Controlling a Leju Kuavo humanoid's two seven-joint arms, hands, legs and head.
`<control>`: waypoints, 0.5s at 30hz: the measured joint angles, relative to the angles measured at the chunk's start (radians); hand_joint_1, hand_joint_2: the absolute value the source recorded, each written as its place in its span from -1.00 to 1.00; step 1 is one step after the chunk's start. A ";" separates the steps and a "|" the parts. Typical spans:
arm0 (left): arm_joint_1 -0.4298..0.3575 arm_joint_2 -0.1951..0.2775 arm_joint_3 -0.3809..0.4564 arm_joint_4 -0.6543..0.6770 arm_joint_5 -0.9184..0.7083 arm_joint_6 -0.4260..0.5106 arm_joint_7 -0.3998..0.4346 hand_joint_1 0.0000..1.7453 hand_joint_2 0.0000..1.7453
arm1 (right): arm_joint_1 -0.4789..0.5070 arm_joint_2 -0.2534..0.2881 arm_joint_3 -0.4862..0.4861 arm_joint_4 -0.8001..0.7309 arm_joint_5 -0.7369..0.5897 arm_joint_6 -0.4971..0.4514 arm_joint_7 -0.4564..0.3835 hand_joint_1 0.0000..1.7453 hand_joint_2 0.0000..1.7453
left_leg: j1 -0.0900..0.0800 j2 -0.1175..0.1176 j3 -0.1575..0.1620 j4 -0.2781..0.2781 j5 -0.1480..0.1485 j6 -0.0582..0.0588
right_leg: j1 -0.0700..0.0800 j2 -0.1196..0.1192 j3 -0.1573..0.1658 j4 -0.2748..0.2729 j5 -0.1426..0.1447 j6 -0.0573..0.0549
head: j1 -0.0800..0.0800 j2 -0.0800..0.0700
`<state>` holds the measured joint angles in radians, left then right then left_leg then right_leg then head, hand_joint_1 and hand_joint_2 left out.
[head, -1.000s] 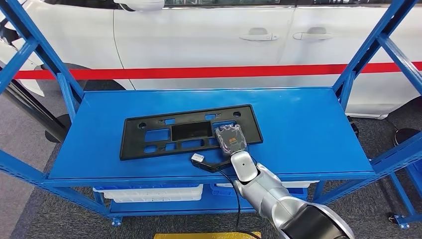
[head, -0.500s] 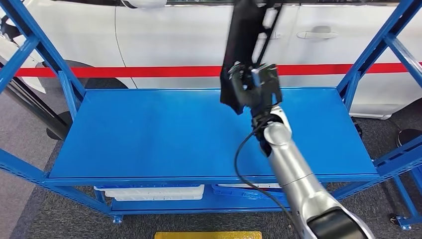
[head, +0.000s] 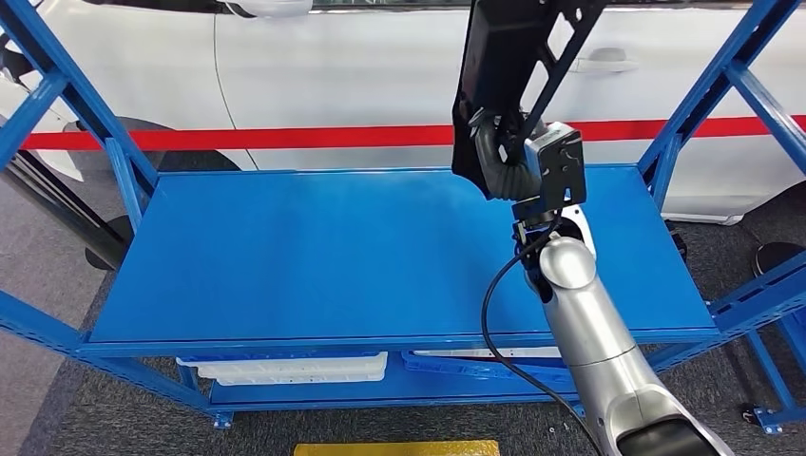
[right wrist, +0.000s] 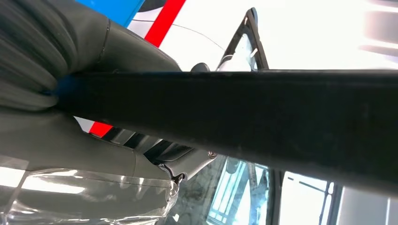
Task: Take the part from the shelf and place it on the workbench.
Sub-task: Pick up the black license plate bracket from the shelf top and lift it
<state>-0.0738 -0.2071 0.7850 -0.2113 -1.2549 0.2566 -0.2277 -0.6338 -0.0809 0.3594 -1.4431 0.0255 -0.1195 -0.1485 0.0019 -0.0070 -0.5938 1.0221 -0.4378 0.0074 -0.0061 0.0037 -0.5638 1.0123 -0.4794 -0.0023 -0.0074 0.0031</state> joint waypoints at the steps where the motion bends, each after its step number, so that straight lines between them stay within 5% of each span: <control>1: 0.000 0.000 0.001 0.000 0.002 0.000 -0.001 -1.00 -1.00 | 0.005 -0.006 0.000 -0.007 -0.013 0.002 -0.006 1.00 1.00 | 0.000 0.000 0.000 0.000 0.000 0.000 | 0.000 0.000 0.000 0.000 0.000 0.000 | 0.000 0.000; 12: -0.012 0.001 0.053 0.000 0.104 -0.031 -0.168 -1.00 -1.00 | 0.162 -0.087 0.002 -0.151 -0.192 0.114 -0.107 1.00 1.00 | 0.000 -0.001 0.000 0.000 -0.001 0.001 | 0.000 -0.001 0.000 0.000 0.000 0.000 | 0.000 0.000; 15: -0.020 -0.004 0.084 0.000 0.184 -0.135 -0.351 -1.00 0.50 | 0.296 -0.092 0.016 -0.239 -0.079 0.089 -0.180 1.00 1.00 | 0.000 -0.004 0.000 0.000 -0.001 0.001 | 0.000 -0.004 0.002 -0.001 -0.003 0.001 | 0.000 0.000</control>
<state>-0.0941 -0.2111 0.8693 -0.2113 -1.0712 0.1221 -0.5787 -0.3375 -0.1729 0.3751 -1.6818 -0.0532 -0.0301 -0.3288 0.0019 -0.0112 -0.5937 1.0221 -0.4392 0.0082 -0.0058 -0.0004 -0.5620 1.0115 -0.4820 -0.0009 -0.0070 0.0031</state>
